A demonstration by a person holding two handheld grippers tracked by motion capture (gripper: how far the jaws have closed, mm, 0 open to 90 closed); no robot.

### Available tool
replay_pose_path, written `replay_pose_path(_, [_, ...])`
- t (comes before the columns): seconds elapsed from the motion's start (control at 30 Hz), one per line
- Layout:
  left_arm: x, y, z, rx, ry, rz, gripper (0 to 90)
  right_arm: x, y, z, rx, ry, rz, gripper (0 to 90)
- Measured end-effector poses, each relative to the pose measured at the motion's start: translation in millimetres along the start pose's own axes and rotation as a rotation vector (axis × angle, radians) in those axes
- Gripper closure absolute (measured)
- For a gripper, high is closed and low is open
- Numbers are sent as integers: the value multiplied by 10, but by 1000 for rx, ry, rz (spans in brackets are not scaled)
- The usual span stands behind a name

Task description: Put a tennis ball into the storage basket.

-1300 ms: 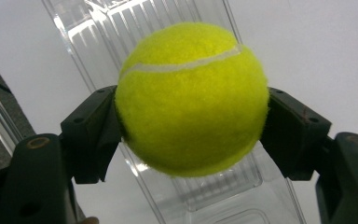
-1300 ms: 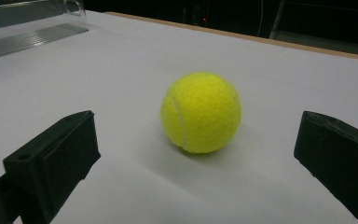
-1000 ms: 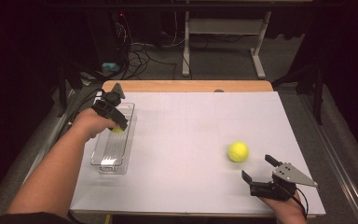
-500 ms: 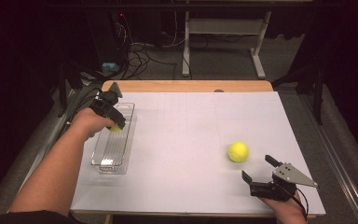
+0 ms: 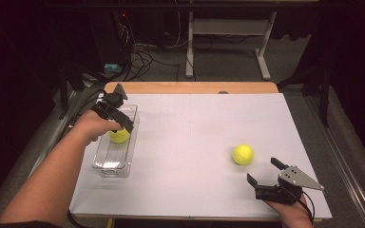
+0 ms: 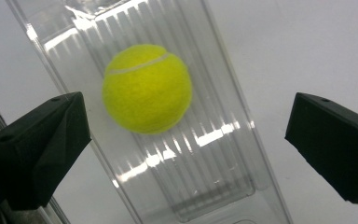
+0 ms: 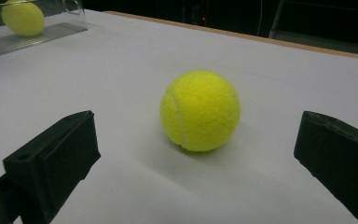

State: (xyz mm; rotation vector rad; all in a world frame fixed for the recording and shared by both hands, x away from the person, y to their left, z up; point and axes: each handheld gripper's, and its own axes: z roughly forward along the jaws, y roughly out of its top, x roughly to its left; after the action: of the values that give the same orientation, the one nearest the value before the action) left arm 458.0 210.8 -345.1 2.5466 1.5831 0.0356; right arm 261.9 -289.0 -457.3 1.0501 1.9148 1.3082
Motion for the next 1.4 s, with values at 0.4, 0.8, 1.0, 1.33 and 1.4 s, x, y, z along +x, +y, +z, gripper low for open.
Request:
replay_pose_path(0.4, [-433, -5, 110, 12, -12, 112, 8, 4, 0, 1, 1, 1, -3, 0])
replay_pose_path(0.8, [-920, -26, 262, 11, -48, 218, 8, 7, -1, 3, 1, 2, -2, 0])
replay_pose_path(1.0, [-1171, -41, 329, -4, -71, 265, 8, 9, -2, 1, 0, 2, -3, 0])
replay_pose_path(1.33, [-1500, -122, 421, -28, -128, 331, 8, 6, -7, 14, 4, 0, -2, 0])
replay_pose_path(1.4, [-1556, -160, 442, -27, -136, 346, 8, 5, -7, 14, 5, -1, -2, 0])
